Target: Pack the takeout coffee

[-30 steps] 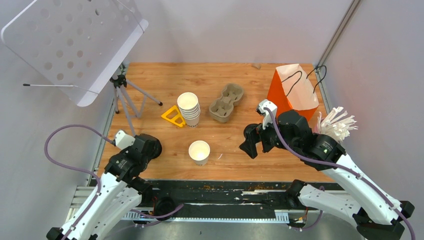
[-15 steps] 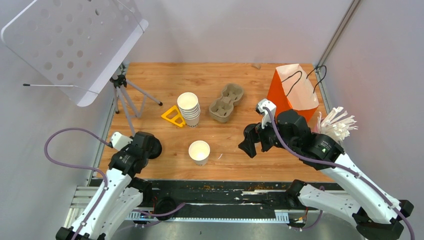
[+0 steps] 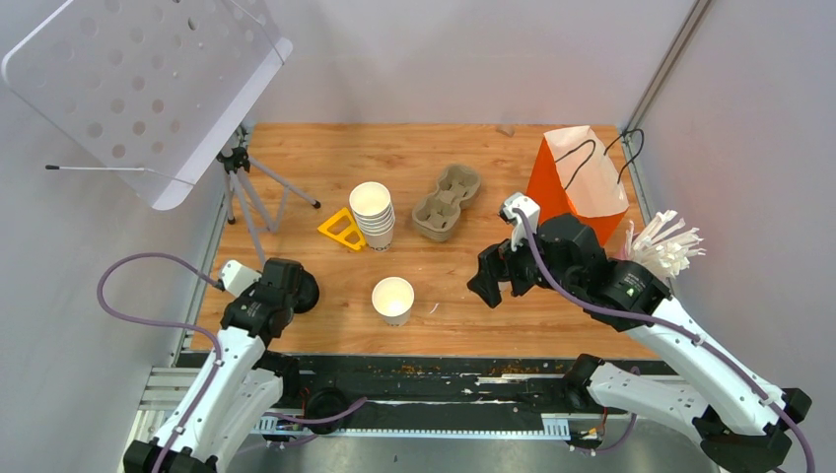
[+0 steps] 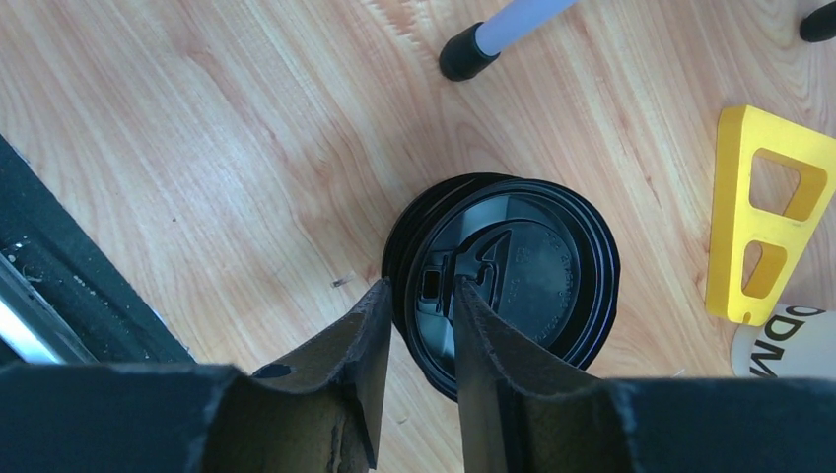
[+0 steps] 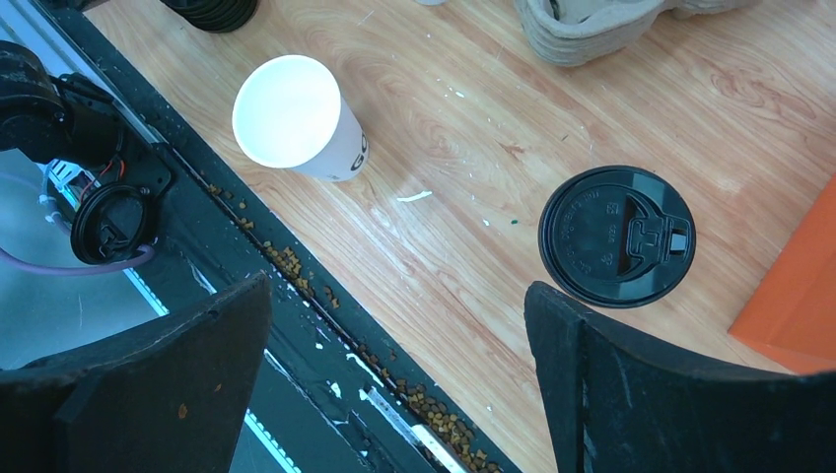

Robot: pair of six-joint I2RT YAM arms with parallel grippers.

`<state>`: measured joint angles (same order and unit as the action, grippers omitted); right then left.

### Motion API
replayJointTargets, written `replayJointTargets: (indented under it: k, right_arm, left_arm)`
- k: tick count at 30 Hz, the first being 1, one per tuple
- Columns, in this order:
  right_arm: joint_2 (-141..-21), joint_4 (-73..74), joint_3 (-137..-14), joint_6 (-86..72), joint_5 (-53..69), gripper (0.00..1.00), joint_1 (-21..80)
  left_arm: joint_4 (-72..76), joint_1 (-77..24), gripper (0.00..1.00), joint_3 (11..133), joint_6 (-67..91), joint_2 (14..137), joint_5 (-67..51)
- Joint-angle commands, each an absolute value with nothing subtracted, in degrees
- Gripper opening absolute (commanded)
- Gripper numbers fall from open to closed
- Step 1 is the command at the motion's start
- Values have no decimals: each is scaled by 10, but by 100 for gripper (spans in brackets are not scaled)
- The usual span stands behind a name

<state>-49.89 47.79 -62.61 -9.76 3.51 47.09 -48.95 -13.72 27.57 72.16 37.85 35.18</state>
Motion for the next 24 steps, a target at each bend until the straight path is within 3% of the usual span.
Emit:
replayJointTargets:
  k: [1,15,19,24]
  right_arm:
    - [-498,439,-622,-95,28,100,473]
    - [-500,428,-612,-92,18,99,473]
    - [-503,428,-613,-91,15,99,473]
    - [-501,427,-613,-88,13,99,473]
  left_arm:
    - [-456,-131,35,272,710,386,358]
    - [-445,-131,28,258,709,382,343]
    - [-445,-131,20,262,702,374,345]
    - [-454,-131,0,267,693,367,351]
